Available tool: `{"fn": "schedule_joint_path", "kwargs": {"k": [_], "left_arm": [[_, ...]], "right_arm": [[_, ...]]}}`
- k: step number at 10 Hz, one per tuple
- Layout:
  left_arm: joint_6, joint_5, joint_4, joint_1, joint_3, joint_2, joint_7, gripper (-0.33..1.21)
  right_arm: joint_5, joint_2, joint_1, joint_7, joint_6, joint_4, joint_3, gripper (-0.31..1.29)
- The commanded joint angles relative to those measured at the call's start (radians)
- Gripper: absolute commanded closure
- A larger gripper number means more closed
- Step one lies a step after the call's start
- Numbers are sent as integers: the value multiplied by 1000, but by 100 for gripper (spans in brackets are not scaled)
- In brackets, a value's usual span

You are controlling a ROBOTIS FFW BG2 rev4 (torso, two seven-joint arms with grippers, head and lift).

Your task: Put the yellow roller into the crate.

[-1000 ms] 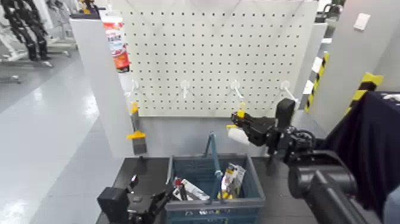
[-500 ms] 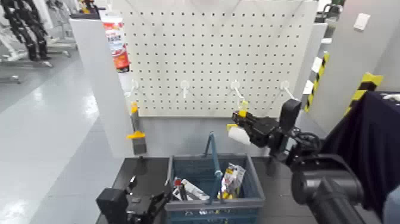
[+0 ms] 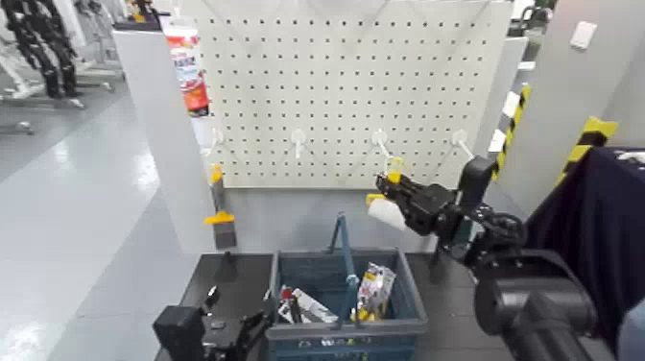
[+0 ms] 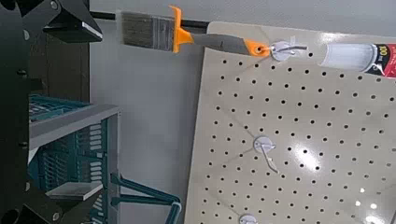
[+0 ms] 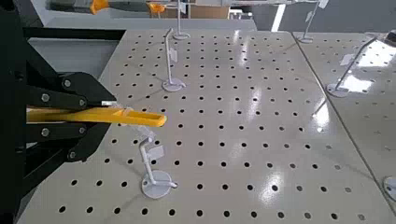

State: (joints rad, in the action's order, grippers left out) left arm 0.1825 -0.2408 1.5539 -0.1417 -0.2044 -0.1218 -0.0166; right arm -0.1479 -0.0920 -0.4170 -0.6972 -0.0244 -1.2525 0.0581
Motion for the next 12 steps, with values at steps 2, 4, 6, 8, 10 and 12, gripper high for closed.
{"fn": "schedule_joint_path", "kwargs": {"k": [2,4,6,8,10,12], "left_arm": [[-2,2,0,-3,0,1,1,17],[-3,2,2,-3,2,2,1,17],[-3,2,2,-6,3,2,3,17],[-5,2,2,-6,3,2,3,17],[-5,2,2,-3,0,2,1,17],[-5,2,2,-1,-3,1,1,17]], "right_arm": [[-16,-6,49,12,23,-100,-6,125],[-21,-6,89,21,61,-174,-18,125],[-30,-6,135,38,106,-231,-31,125],[-67,-6,167,39,123,-239,-31,125],[-111,-3,182,39,129,-206,-20,125],[-144,-2,176,38,129,-143,-8,125]]}}
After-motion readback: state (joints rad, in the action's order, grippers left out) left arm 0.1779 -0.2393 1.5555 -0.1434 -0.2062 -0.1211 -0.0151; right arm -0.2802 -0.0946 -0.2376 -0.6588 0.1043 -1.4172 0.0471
